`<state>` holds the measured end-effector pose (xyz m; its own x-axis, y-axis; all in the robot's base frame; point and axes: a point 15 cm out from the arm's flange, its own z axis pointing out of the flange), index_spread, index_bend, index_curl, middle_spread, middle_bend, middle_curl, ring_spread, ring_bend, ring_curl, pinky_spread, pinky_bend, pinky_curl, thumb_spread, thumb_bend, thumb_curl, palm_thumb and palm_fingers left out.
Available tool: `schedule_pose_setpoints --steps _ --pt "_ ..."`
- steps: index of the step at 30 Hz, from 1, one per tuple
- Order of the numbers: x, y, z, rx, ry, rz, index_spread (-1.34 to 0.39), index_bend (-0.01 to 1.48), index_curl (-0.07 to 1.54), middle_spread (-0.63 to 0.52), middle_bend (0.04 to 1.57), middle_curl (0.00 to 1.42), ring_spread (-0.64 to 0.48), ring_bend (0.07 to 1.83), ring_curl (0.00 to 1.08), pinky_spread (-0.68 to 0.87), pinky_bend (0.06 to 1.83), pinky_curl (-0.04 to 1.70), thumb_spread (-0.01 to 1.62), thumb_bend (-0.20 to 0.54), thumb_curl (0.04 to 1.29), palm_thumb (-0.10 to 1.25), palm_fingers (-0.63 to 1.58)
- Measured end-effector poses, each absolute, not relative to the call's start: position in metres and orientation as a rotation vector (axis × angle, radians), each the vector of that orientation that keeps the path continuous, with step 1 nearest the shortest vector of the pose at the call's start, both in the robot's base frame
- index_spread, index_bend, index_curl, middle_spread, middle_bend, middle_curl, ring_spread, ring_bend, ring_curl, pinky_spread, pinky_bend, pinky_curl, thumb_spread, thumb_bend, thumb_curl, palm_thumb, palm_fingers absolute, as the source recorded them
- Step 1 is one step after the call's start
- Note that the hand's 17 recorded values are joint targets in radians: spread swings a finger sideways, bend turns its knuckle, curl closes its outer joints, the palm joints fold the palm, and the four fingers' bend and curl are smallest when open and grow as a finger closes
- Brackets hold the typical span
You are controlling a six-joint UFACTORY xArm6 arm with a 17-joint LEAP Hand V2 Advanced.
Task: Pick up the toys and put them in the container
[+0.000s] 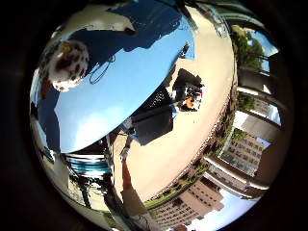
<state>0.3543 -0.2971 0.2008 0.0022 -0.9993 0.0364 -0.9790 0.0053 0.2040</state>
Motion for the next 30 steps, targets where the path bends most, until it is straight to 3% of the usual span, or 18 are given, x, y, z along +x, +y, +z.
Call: schedule_pose_setpoints --steps 11,14,16,18,22,30 --pt "0.372 -0.284 0.163 2.124 -2.053 -0.216 -0.07 0.17 0.26 -0.03 0.25 0.38 0.25 0.55 0.33 0.45 0.74 0.20 1.17 -0.015 0.38 0.73 0.47" --pt "0.375 -0.280 0.158 2.132 -2.018 -0.225 -0.13 0.18 0.26 -0.08 0.36 0.41 0.21 0.62 0.35 0.45 0.77 0.19 1.15 -0.012 0.40 0.77 0.69" --pt "0.377 -0.279 0.158 2.128 -2.002 -0.214 -0.20 0.15 0.24 -0.12 0.53 0.48 0.16 0.75 0.38 0.42 0.85 0.20 1.14 -0.012 0.40 0.80 1.00" --pt "0.378 -0.279 0.159 2.128 -2.001 -0.207 -0.26 0.14 0.24 -0.13 0.62 0.54 0.13 0.89 0.45 0.41 0.88 0.23 1.13 -0.013 0.41 0.82 1.08" --pt "0.385 -0.283 0.170 2.139 -2.014 -0.147 -0.37 0.19 0.24 -0.18 0.80 0.67 0.06 1.14 0.58 0.38 0.98 0.29 1.11 -0.010 0.42 0.88 1.06" --pt "0.391 -0.282 0.238 2.153 -2.061 0.021 -0.57 0.42 0.31 -0.23 0.99 0.85 -0.04 1.30 0.69 0.30 1.31 0.44 1.12 -0.005 0.50 0.99 1.07"
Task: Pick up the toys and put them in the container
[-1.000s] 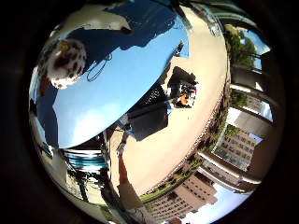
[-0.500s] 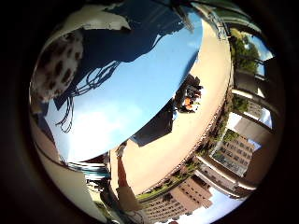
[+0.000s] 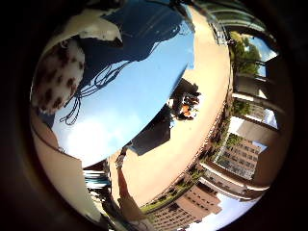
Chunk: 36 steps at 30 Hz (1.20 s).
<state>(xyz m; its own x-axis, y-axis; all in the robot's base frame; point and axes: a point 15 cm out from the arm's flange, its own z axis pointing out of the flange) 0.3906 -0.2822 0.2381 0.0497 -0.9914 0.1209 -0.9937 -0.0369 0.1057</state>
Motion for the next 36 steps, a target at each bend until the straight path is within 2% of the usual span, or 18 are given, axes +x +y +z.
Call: schedule_pose_setpoints --steps 1,5,8,14,20,25,28,32,34,35,36 --pt "0.390 -0.279 0.247 2.157 -2.061 0.034 -0.61 0.48 0.34 -0.24 1.01 0.88 -0.05 1.32 0.71 0.28 1.35 0.47 1.12 -0.009 0.52 1.00 1.03" --pt "0.388 -0.242 0.291 2.210 -2.051 0.056 -0.67 0.57 0.40 -0.25 1.07 0.94 -0.08 1.36 0.75 0.25 1.41 0.53 1.13 -0.012 0.55 1.00 0.96" --pt "0.399 -0.208 0.339 2.290 -2.055 0.145 -0.72 0.64 0.46 -0.25 1.11 0.98 -0.09 1.40 0.78 0.22 1.46 0.58 1.14 -0.017 0.57 0.99 0.90" --pt "0.411 -0.116 0.430 2.518 -2.035 0.242 -0.76 0.70 0.54 -0.25 1.17 1.03 -0.11 1.45 0.80 0.18 1.51 0.64 1.15 -0.015 0.59 0.98 0.84" --pt "0.425 -0.011 0.483 2.689 -1.986 0.292 -0.81 0.79 0.72 -0.25 1.25 1.07 -0.12 1.53 0.83 0.15 1.56 0.74 1.16 -0.015 0.63 0.97 0.74" --pt "0.442 0.086 0.465 2.770 -1.910 0.188 -0.83 0.81 0.85 -0.25 1.30 1.09 -0.12 1.58 0.84 0.13 1.58 0.81 1.16 -0.017 0.65 0.97 0.68" --pt "0.471 0.116 0.431 2.751 -1.930 0.142 -0.84 0.82 0.93 -0.24 1.34 1.09 -0.12 1.61 0.84 0.11 1.60 0.85 1.17 -0.030 0.64 0.92 0.65" --pt "0.491 0.136 0.400 2.726 -1.949 0.107 -0.84 0.82 1.00 -0.24 1.36 1.09 -0.12 1.62 0.84 0.11 1.59 0.88 1.18 -0.023 0.64 0.90 0.60" --pt "0.499 0.143 0.375 2.707 -1.928 0.061 -0.83 0.82 1.02 -0.23 1.33 1.06 -0.09 1.60 0.81 0.12 1.55 0.87 1.18 -0.034 0.62 0.87 0.64" --pt "0.499 0.147 0.365 2.699 -1.912 0.037 -0.80 0.79 1.01 -0.21 1.27 1.01 -0.06 1.50 0.76 0.15 1.52 0.85 1.18 -0.044 0.60 0.84 0.63" --pt "0.499 0.150 0.359 2.694 -1.900 0.020 -0.75 0.71 0.99 -0.20 1.16 0.96 -0.04 1.42 0.74 0.17 1.51 0.84 1.18 -0.043 0.59 0.82 0.44"
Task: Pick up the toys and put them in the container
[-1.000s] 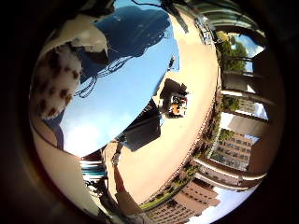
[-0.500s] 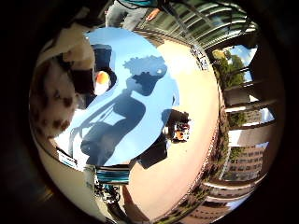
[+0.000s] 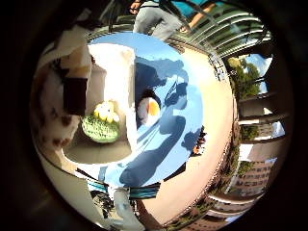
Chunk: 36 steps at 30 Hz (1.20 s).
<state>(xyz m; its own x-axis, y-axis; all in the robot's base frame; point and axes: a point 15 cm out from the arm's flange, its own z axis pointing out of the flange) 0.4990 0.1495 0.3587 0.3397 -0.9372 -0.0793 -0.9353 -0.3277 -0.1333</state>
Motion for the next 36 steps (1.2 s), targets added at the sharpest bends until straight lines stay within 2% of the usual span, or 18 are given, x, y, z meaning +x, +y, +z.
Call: schedule_pose_setpoints --steps 2,3,7,12,16,25,36 --pt "0.496 0.148 0.345 -2.467 1.743 0.025 -0.63 0.57 0.95 -0.15 0.87 0.84 0.04 1.29 0.71 0.23 1.46 0.85 1.18 -0.044 0.56 0.78 -0.03" --pt "0.493 0.147 0.335 -2.489 1.758 0.060 -0.59 0.53 0.90 -0.12 0.76 0.77 0.09 1.17 0.64 0.26 1.36 0.80 1.18 -0.045 0.55 0.76 -0.18" --pt "0.486 0.131 0.337 -2.549 1.807 0.162 -0.46 0.33 0.73 -0.02 0.44 0.57 0.21 0.79 0.44 0.35 1.05 0.63 1.16 -0.039 0.51 0.71 -0.27" --pt "0.489 0.114 0.350 -2.550 1.821 0.170 -0.42 0.15 0.57 0.04 0.24 0.46 0.27 0.58 0.34 0.40 0.83 0.50 1.16 -0.036 0.47 0.67 -0.17" --pt "0.493 0.082 0.367 -2.518 1.834 0.144 -0.39 0.12 0.48 0.06 0.18 0.42 0.29 0.50 0.31 0.42 0.76 0.45 1.16 -0.031 0.45 0.65 -0.10" --pt "0.509 -0.017 0.403 -2.377 1.906 -0.010 -0.25 0.15 0.36 0.07 0.19 0.38 0.30 0.48 0.30 0.46 0.71 0.38 1.16 -0.027 0.42 0.64 0.05" --pt "0.522 -0.103 0.329 -2.407 2.089 0.053 -0.17 0.15 0.29 0.06 0.18 0.36 0.29 0.51 0.32 0.48 0.73 0.35 1.16 -0.026 0.40 0.64 0.12"
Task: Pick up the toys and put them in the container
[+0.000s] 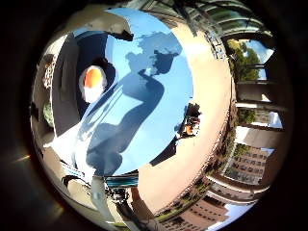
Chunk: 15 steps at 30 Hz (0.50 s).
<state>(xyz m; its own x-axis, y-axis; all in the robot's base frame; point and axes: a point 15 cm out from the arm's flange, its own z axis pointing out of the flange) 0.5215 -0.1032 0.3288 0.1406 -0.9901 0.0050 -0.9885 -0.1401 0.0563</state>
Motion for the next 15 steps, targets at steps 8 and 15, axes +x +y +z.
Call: schedule_pose_setpoints --steps 8,15 --pt "0.524 -0.126 0.253 2.253 -1.988 -0.201 -0.13 0.15 0.26 0.06 0.19 0.35 0.29 0.51 0.31 0.47 0.74 0.33 1.16 -0.025 0.40 0.65 0.13" --pt "0.529 -0.118 0.206 2.247 -1.932 -0.278 -0.12 0.16 0.26 0.05 0.19 0.35 0.29 0.51 0.31 0.47 0.75 0.31 1.16 -0.026 0.40 0.65 0.15"
